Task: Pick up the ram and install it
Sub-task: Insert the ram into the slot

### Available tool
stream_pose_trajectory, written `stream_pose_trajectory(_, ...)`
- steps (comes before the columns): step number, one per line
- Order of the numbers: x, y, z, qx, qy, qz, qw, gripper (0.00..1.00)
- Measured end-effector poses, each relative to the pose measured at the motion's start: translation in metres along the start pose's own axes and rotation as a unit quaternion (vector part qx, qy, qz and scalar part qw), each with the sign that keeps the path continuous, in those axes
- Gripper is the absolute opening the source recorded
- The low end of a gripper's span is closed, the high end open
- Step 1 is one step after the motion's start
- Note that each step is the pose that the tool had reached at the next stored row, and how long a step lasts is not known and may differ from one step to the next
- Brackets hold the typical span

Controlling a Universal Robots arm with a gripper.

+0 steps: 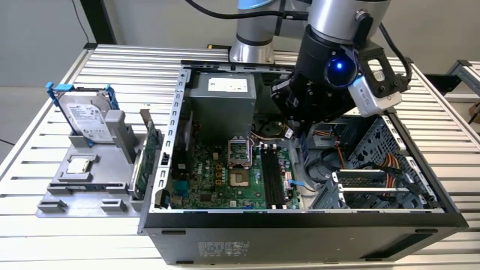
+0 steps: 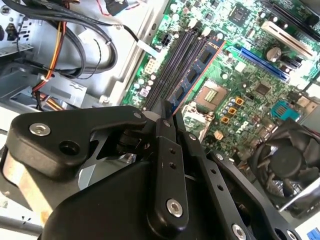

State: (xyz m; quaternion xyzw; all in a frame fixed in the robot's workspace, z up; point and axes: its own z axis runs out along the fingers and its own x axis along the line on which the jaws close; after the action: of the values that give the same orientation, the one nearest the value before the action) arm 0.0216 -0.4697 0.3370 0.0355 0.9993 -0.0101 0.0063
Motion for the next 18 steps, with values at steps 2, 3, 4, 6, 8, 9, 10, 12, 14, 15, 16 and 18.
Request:
stream_pose_trajectory(2, 0.0000, 0.0001, 0.0037, -0.0001, -0.0001, -0.004, 1.0000, 0.00)
stream_pose_trajectory(3, 0.0001, 0.0001, 0.0054, -0.0002, -0.0001, -0.006, 1.0000, 0.00)
stream_pose_trajectory(4, 0.0001, 0.0001, 0.0074, -0.0001, -0.0001, -0.006, 1.0000, 0.00)
stream_pose_trajectory(6, 0.0001, 0.0002, 0.0110, -0.0001, -0.0002, -0.006, 1.0000, 0.00)
stream_pose_trajectory(8, 0.0002, 0.0003, 0.0145, -0.0002, -0.0002, -0.006, 1.0000, 0.00)
stream_pose_trajectory(9, 0.0002, 0.0003, 0.0164, -0.0002, -0.0002, -0.006, 1.0000, 0.00)
stream_pose_trajectory(10, 0.0002, 0.0004, 0.0178, -0.0002, -0.0002, -0.006, 1.0000, 0.00)
stream_pose_trajectory(12, 0.0001, 0.0004, 0.0200, -0.0001, -0.0001, -0.006, 1.0000, 0.00)
stream_pose_trajectory(14, 0.0002, 0.0004, 0.0229, -0.0001, -0.0001, -0.006, 1.0000, 0.00)
stream_pose_trajectory(15, 0.0002, 0.0005, 0.0246, -0.0001, -0.0001, -0.006, 1.0000, 0.00)
stream_pose_trajectory(16, 0.0002, 0.0005, 0.0262, -0.0001, -0.0001, -0.006, 1.0000, 0.00)
stream_pose_trajectory(18, 0.0003, 0.0006, 0.0298, -0.0001, -0.0001, -0.006, 1.0000, 0.00)
